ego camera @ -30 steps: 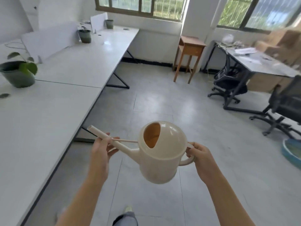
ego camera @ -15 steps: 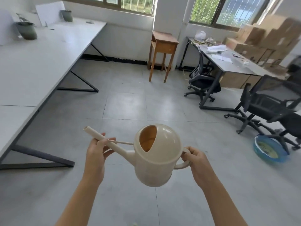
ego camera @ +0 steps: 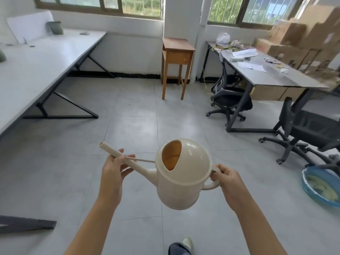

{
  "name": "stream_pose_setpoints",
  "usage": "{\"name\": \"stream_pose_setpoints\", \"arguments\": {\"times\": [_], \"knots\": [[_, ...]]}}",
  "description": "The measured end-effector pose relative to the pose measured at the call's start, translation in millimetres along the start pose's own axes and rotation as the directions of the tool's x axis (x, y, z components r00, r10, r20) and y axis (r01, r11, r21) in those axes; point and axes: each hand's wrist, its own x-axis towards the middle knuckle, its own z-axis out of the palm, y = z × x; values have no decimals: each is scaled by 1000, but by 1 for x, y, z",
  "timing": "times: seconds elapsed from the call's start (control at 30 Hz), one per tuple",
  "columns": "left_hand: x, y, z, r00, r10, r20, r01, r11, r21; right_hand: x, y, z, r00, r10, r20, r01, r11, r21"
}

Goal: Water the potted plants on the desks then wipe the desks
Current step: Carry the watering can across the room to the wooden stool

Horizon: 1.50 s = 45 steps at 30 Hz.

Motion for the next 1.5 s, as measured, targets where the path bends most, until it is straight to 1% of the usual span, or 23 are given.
{"name": "stream_pose_setpoints", "arguments": {"times": [0.17,0.3,0.47,0.63,0.8,0.93,1.03,1.1,1.23,1.37,1.5], "knots": [[56,-16,79,996,-24,-89,22,999,-27,92,-22,-60,996,12,86,-11,1000,-11],[96,-20,130,992,-21,-121,19,1000,-20,158,-37,-96,993,44,108,-43,999,-15],[157,-36,172,981,-35,-193,33,999,-14,241,-41,-119,987,77,139,-75,997,-21],[249,-54,207,973,-59,-224,53,998,-29,346,-43,-128,983,86,165,-75,995,-70],[356,-50,253,974,-75,-212,63,996,-62,455,-73,-136,978,95,187,-57,978,-200],[439,-37,300,982,-71,-174,60,996,-66,544,-101,-149,989,68,132,-30,963,-269],[490,-30,333,983,-93,-159,83,994,-70,597,-116,-158,996,62,64,-44,966,-257],[524,-30,352,986,-94,-140,85,994,-64,633,-123,-166,998,40,41,-27,964,-264],[597,-31,391,990,-86,-115,82,996,-38,714,-141,-181,998,24,55,-9,967,-254],[676,-31,436,991,-71,-115,65,996,-53,808,-159,-196,999,1,51,12,970,-241],[752,-20,473,986,-52,-161,44,998,-51,902,-182,-200,992,6,123,25,968,-250]]}}
